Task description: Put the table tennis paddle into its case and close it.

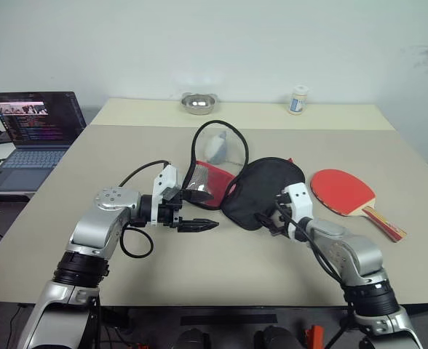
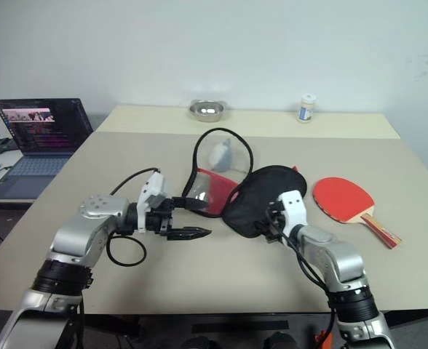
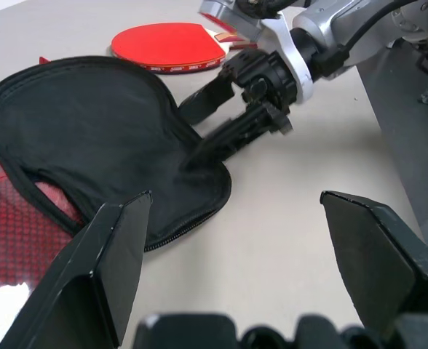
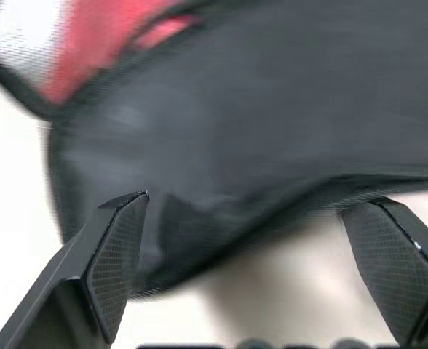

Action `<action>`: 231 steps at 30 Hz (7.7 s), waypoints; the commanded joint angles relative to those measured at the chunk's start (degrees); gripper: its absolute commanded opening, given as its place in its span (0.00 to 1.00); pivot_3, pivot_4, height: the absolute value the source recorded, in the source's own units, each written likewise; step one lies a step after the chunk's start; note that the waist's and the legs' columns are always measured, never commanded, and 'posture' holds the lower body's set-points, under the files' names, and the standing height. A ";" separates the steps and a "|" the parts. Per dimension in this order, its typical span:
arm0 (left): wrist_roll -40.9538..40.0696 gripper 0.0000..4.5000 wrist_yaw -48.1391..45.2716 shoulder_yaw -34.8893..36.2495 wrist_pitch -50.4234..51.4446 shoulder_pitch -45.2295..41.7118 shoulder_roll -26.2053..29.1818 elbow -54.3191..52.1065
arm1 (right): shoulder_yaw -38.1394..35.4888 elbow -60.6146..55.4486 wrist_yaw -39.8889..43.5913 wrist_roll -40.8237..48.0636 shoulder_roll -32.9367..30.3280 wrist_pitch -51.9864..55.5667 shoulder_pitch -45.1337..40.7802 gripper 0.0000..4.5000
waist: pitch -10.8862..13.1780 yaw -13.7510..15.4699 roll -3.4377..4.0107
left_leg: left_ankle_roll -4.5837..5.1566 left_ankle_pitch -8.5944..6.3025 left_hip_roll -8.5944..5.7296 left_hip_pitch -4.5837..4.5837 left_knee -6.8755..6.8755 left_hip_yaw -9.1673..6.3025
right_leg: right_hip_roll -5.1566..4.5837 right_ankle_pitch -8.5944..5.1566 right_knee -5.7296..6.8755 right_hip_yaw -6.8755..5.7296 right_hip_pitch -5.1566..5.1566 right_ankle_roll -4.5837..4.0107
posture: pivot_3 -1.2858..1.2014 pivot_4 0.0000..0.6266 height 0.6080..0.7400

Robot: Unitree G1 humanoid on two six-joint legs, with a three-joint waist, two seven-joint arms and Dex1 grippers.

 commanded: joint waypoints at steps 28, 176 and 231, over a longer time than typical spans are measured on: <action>-1.85 0.91 3.61 -0.96 6.02 -0.85 -0.98 -8.78 | -8.02 -1.86 22.29 9.94 -23.79 15.76 0.18 0.00 | 0.01 0.08 0.01 | 0.00 0.00 -0.04 0.01 0.00 -0.01 | -0.02 -0.01 0.03 0.00 0.01 0.00 | 0.52 0.24 1.00; 2.55 0.91 8.36 -0.90 -4.16 -7.24 -5.75 -0.01 | -15.86 -17.84 -17.60 -11.51 19.95 17.01 5.26 0.24 | 0.26 -1.34 0.42 | -0.36 0.20 0.01 -0.02 -0.13 -0.09 | 0.05 -0.07 0.23 -0.01 -0.15 -0.04 | 0.52 0.24 1.00; 10.03 0.01 4.25 -3.32 -8.80 -11.03 -5.69 20.22 | -45.63 -35.39 29.91 35.61 -45.07 18.18 15.72 1.00 | 0.72 0.58 -0.35 | -0.29 0.16 -0.03 -0.14 -0.18 -0.19 | -0.40 -0.13 -0.12 -0.23 -0.06 -0.14 | 0.52 0.24 1.00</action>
